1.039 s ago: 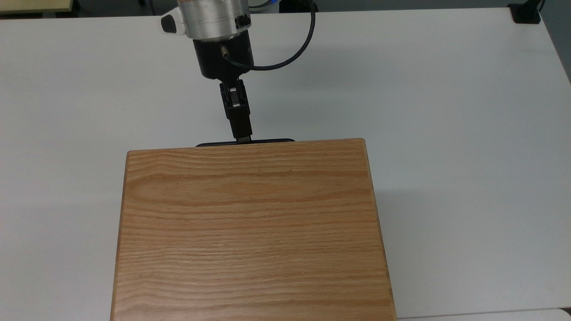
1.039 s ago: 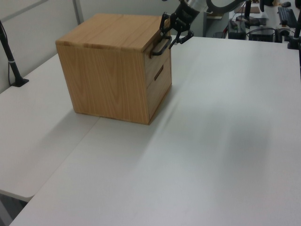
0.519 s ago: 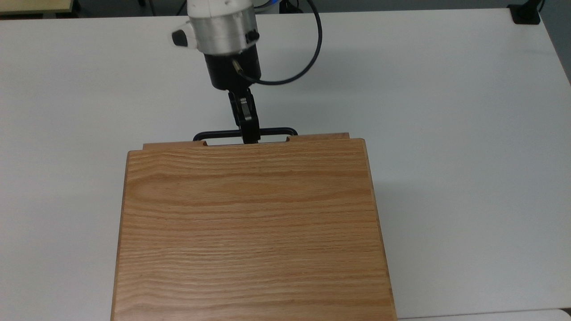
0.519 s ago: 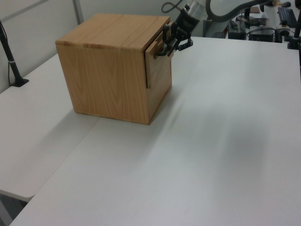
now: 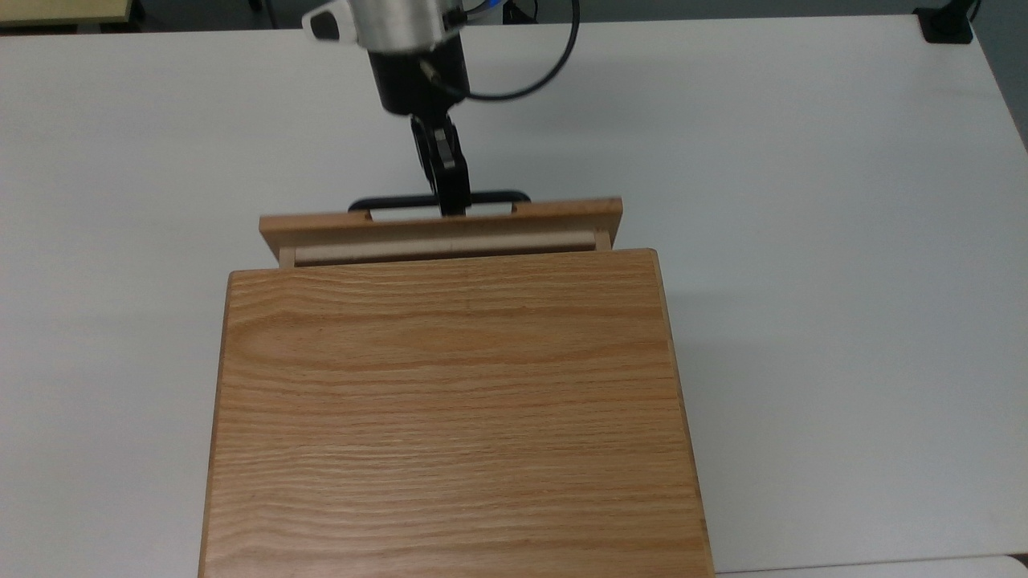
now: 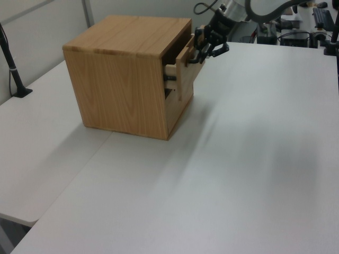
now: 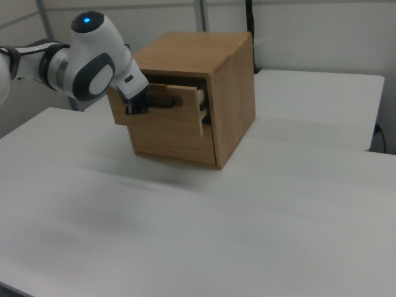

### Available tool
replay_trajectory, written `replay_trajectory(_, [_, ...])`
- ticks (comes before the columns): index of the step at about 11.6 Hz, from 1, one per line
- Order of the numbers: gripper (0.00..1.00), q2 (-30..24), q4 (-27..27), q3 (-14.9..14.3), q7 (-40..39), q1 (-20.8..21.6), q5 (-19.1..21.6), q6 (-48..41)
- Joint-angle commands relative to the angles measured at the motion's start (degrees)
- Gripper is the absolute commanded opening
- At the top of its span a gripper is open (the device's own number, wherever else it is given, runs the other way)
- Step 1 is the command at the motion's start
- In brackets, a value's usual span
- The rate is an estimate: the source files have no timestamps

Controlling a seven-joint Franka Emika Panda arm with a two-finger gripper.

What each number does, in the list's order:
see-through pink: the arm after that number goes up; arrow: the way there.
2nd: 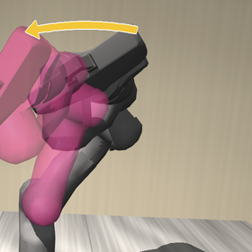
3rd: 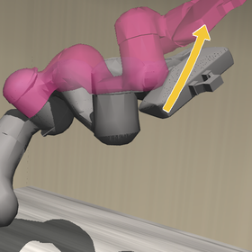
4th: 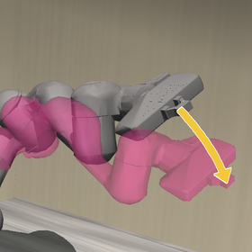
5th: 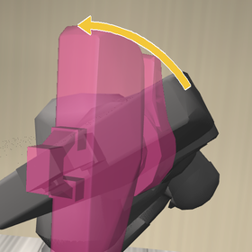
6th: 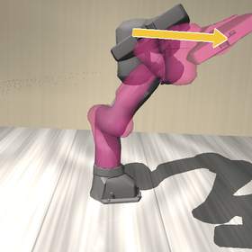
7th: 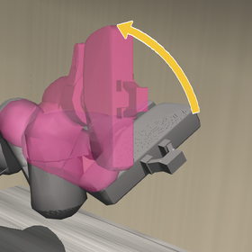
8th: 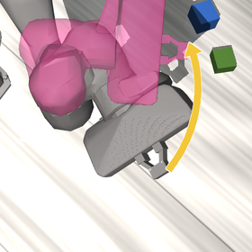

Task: Open the drawer by sliding it
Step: 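Pull the upper drawer out along its rails by the handle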

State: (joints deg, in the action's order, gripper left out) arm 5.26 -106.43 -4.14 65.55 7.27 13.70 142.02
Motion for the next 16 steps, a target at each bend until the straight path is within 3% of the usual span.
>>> replay_trajectory(1, [0.15, -9.64, -9.04, -0.96, -3.76, 0.47, 0.72, -0.96])
replay_trajectory(5, [0.16, -16.58, -16.25, -1.05, -6.66, -0.59, 0.81, -3.67])
replay_trajectory(11, [0.18, -24.59, -18.28, -1.84, -9.13, -1.73, 0.89, -18.25])
replay_trajectory(12, [0.26, -24.51, -18.11, -1.84, -9.13, -1.73, 0.89, -19.14])
replay_trajectory(14, [1.00, -23.64, -16.28, -1.84, -9.56, -1.82, 0.81, -19.24])
replay_trajectory(16, [1.00, -22.23, -12.51, -1.31, -22.06, -1.64, 0.81, -22.72])
